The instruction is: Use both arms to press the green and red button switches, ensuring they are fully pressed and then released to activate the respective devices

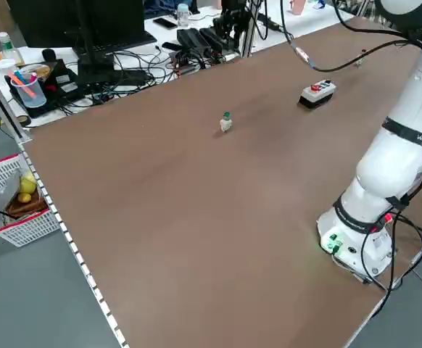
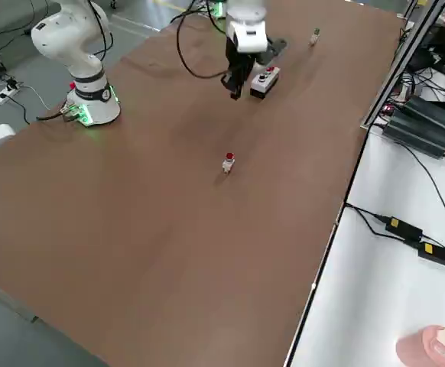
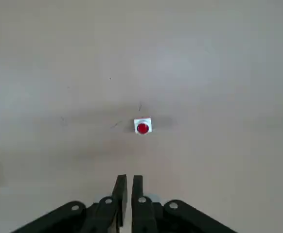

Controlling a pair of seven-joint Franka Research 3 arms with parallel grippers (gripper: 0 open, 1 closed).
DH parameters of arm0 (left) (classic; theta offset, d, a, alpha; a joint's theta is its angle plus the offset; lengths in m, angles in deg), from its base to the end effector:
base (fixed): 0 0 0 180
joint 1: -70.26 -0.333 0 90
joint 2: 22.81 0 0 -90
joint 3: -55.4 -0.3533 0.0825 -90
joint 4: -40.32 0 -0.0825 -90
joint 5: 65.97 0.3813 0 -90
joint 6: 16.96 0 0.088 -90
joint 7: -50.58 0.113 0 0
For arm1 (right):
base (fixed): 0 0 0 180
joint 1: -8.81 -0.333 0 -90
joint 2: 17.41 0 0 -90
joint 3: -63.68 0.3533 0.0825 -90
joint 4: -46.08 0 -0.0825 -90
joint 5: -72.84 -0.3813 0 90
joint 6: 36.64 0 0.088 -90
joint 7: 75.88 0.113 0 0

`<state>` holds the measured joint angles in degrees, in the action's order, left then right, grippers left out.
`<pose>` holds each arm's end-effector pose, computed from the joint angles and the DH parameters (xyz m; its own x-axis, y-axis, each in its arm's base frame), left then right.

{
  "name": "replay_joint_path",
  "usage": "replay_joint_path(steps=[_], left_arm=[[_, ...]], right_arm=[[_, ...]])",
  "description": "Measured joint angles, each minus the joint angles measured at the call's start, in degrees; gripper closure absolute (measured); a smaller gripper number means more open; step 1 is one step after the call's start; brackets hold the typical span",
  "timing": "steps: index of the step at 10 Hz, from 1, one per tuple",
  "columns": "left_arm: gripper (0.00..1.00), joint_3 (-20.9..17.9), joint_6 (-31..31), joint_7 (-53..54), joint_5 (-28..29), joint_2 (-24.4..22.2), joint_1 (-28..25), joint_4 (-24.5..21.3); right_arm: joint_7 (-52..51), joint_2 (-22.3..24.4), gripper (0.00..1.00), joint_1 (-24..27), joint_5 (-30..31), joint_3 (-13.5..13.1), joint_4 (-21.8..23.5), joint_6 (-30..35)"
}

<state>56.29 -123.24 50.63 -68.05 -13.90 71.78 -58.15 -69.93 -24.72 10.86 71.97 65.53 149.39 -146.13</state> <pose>0.6099 -0.0282 0.5195 0.9993 -0.0326 -0.0193 -0.0319 -0.9988 0.0371 0.5985 -0.0018 0.5012 0.9934 -0.1123 -0.0215 -0.1127 -0.9935 -0.0162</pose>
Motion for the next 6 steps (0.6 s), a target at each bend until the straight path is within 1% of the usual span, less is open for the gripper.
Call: replay_joint_path(steps=[1, 2, 3, 4, 5, 6], left_arm=[[0.67, 0.2, -2.7, 0.1, 0.0, 0.0, 0.0, -2.7], [0.78, 0.4, -6.0, 0.2, 0.0, 0.0, 0.1, -6.2], [0.84, 0.5, -8.3, 0.3, 0.0, 0.1, 0.0, -9.2], [0.93, 0.5, -9.2, 0.3, 0.0, 0.2, -0.2, -11.0], [0.98, 0.4, -9.9, 0.3, 0.0, 0.6, -0.4, -12.0], [0.99, 0.4, -11.0, 0.4, 0.0, 1.3, -0.5, -12.3]], right_arm=[[0.0, -2.8, 0.91, 0.1, 0.0, -0.1, 0.0, -2.5], [0.0, -4.7, 0.92, 0.4, 0.0, -0.1, 0.0, -4.0], [-0.1, -6.3, 0.92, 0.8, 0.3, -0.1, 0.0, -5.4], [-0.2, -7.7, 0.92, 1.2, 0.9, -0.2, 0.0, -6.9], [-0.2, -9.3, 0.92, 1.7, 1.2, -0.2, 0.1, -8.8], [-0.4, -11.0, 0.92, 2.0, 1.4, -0.2, 0.1, -10.8]])
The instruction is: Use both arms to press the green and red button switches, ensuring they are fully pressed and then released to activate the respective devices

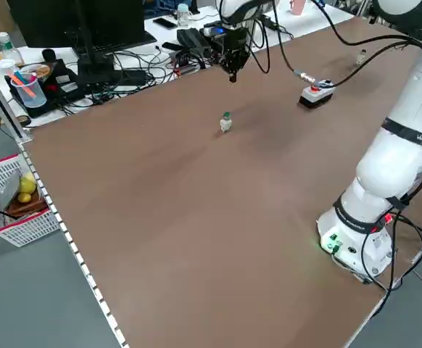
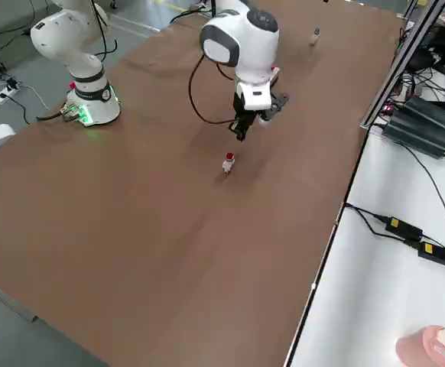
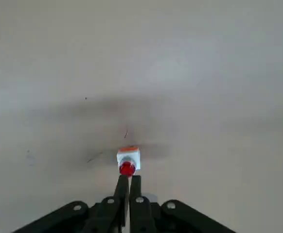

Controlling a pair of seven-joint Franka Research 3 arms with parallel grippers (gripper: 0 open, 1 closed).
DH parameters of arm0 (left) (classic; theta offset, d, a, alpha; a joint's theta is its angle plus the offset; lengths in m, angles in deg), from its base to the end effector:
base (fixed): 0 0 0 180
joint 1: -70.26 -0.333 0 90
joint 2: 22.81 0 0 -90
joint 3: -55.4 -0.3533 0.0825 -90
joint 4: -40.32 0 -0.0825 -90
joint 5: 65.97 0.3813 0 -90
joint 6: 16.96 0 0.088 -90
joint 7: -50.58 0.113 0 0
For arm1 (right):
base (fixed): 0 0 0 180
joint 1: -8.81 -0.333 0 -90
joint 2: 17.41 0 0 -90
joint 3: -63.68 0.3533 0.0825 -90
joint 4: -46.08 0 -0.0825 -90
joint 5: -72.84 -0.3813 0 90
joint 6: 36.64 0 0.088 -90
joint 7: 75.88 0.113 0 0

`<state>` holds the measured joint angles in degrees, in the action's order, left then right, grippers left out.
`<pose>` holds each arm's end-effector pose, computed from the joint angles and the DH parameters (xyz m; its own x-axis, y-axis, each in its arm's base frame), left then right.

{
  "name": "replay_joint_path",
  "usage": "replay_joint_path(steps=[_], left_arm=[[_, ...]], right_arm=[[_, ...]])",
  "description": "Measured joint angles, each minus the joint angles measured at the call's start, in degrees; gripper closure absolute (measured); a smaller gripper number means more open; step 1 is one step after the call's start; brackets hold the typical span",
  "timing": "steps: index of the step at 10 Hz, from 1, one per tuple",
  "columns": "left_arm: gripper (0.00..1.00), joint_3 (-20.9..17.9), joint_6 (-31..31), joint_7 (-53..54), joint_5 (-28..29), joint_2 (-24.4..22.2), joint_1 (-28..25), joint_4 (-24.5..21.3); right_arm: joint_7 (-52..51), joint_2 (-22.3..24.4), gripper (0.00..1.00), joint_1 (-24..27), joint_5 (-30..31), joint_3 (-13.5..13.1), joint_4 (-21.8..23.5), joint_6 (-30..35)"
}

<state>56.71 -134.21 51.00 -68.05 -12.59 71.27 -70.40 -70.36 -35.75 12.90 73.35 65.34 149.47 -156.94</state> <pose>0.5933 -0.0256 0.4224 0.9974 -0.0310 -0.0644 -0.0288 -0.9990 0.0357 0.6417 -0.0292 0.3969 0.9905 -0.1351 -0.0248 -0.1351 -0.9908 0.0008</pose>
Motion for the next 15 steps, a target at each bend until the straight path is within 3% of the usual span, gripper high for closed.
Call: replay_joint_path(steps=[3, 7, 15], left_arm=[[0.99, 0.0, -5.6, 0.0, 0.0, 3.6, -0.1, -0.8], [0.99, 0.1, -18.0, -0.2, 0.0, 7.0, -0.1, -7.7], [0.99, 0.0, -21.0, -0.3, 0.0, 7.4, -0.1, -10.0]], right_arm=[[-0.1, -4.5, 0.92, 0.2, 0.8, 0.0, 0.6, -6.1], [-0.1, -6.1, 0.92, 0.0, 0.9, 0.1, 3.6, -9.5], [2.4, -6.1, 0.92, -1.5, 0.8, 0.5, 5.4, -8.3]])
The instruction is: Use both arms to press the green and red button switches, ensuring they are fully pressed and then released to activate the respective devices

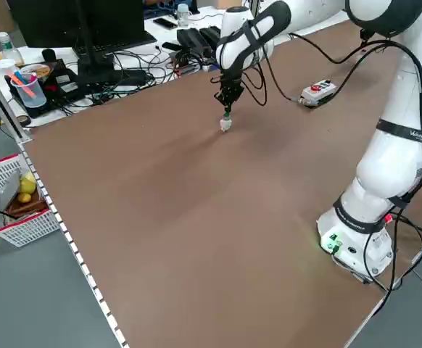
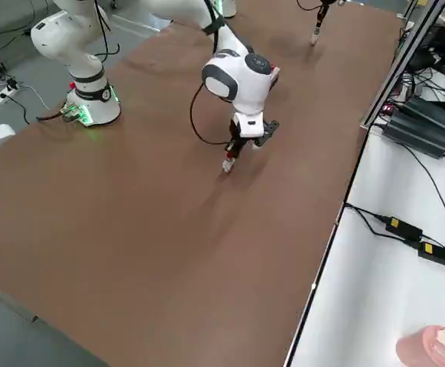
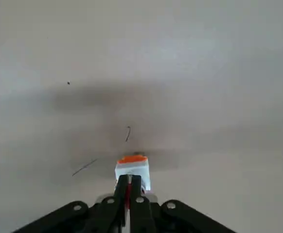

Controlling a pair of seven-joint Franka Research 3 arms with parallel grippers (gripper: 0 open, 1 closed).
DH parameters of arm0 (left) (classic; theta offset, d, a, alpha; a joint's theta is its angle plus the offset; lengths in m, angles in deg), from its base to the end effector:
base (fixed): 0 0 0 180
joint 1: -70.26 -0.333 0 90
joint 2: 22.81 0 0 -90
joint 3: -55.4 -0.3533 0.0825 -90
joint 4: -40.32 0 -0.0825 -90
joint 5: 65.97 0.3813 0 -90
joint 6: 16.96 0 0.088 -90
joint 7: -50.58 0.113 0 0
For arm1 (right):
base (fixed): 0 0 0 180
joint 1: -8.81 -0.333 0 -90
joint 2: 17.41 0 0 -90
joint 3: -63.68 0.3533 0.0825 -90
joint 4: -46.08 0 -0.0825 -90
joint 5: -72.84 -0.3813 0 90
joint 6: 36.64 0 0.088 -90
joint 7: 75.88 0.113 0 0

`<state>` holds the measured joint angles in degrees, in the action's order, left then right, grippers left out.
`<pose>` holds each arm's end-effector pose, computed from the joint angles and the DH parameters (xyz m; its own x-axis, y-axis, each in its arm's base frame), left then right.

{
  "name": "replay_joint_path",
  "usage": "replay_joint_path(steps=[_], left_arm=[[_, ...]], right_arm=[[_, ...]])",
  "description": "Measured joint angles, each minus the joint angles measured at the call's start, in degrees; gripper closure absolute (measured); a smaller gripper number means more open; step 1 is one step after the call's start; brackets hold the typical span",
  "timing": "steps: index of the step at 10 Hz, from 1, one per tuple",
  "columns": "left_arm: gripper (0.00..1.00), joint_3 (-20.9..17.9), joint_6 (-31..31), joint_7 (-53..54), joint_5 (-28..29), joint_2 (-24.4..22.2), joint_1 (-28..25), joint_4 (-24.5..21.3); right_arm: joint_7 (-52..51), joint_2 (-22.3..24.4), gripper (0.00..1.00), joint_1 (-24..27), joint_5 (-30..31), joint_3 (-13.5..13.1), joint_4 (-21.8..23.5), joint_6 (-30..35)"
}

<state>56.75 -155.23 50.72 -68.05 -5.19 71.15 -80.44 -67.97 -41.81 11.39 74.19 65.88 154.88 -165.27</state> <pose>0.5878 -0.0229 0.3014 0.9999 -0.0134 -0.0023 -0.0133 -0.9994 0.0312 0.6342 -0.0066 0.3003 0.9882 -0.1317 -0.0783 -0.1312 -0.9913 0.0122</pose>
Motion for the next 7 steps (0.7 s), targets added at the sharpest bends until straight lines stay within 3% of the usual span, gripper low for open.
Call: replay_joint_path(steps=[7], left_arm=[[0.99, 0.0, -2.2, 0.0, 0.0, 1.2, 0.0, -0.4]], right_arm=[[0.5, 0.0, 0.92, 0.1, 0.0, -0.2, 0.1, 0.0]])
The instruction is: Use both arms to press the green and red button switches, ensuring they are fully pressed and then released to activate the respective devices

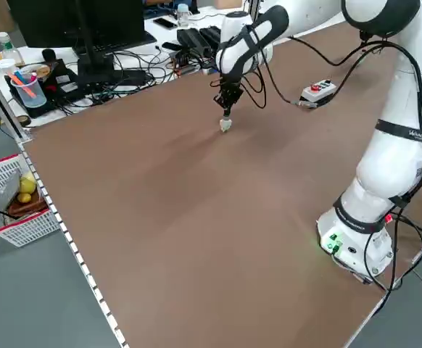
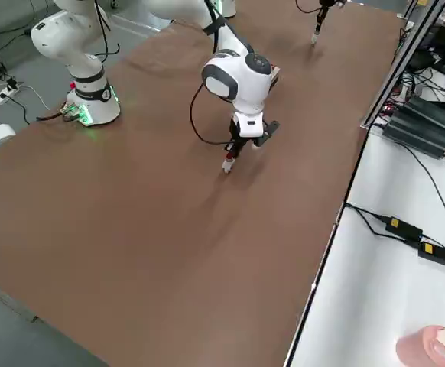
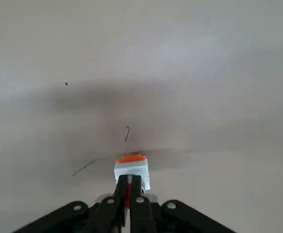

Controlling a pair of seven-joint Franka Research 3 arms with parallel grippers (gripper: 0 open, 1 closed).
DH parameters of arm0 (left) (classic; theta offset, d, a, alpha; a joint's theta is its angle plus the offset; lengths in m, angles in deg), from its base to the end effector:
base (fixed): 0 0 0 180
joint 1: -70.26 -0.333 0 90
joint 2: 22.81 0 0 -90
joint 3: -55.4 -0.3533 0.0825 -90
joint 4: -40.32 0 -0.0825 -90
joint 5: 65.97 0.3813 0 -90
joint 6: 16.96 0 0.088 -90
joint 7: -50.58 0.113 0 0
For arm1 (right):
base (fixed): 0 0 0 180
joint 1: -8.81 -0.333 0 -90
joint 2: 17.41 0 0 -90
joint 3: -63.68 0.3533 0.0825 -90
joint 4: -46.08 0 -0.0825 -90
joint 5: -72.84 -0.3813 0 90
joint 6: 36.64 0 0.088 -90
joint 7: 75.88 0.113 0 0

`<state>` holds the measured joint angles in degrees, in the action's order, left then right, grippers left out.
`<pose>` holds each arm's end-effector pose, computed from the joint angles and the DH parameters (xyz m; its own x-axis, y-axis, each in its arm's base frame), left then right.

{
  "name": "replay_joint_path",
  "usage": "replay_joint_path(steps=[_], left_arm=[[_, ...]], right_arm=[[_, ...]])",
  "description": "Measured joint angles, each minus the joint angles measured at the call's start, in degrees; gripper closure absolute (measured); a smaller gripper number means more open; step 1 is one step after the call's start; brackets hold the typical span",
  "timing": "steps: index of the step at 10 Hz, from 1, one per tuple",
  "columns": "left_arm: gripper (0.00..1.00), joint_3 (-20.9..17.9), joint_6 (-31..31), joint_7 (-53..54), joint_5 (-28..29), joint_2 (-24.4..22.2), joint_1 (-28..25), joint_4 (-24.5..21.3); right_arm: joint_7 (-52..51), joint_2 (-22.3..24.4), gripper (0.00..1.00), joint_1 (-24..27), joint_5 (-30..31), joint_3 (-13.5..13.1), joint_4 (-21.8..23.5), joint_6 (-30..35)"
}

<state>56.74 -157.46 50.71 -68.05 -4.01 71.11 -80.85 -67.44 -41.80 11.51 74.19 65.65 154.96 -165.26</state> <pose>0.5890 -0.0223 0.2898 0.9999 -0.0112 0.0089 -0.0114 -0.9995 0.0309 0.6337 -0.0103 0.2998 0.9860 -0.1467 -0.0794 -0.1460 -0.9892 0.0148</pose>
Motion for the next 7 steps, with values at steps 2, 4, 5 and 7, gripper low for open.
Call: replay_joint_path(steps=[2, 4, 5, 7], left_arm=[[0.99, 0.0, -0.2, 0.0, 0.0, 0.0, 0.0, -0.1], [0.99, 0.0, -0.4, 0.0, 0.0, 0.2, 0.0, -0.2], [0.99, 0.0, -0.4, 0.0, 0.0, 0.2, 0.0, -0.2], [0.99, 0.0, -0.9, 0.0, 0.0, 0.4, 0.0, -0.3]], right_arm=[[0.0, 0.0, 0.92, 0.1, 0.0, -0.1, 0.1, 0.0], [0.0, 0.0, 0.92, 0.1, 0.0, -0.1, 0.3, -0.3], [0.0, 0.0, 0.92, 0.1, 0.0, -0.1, 0.4, -0.7], [0.0, 0.0, 0.92, 0.1, 0.0, -0.1, 0.7, -1.0]])
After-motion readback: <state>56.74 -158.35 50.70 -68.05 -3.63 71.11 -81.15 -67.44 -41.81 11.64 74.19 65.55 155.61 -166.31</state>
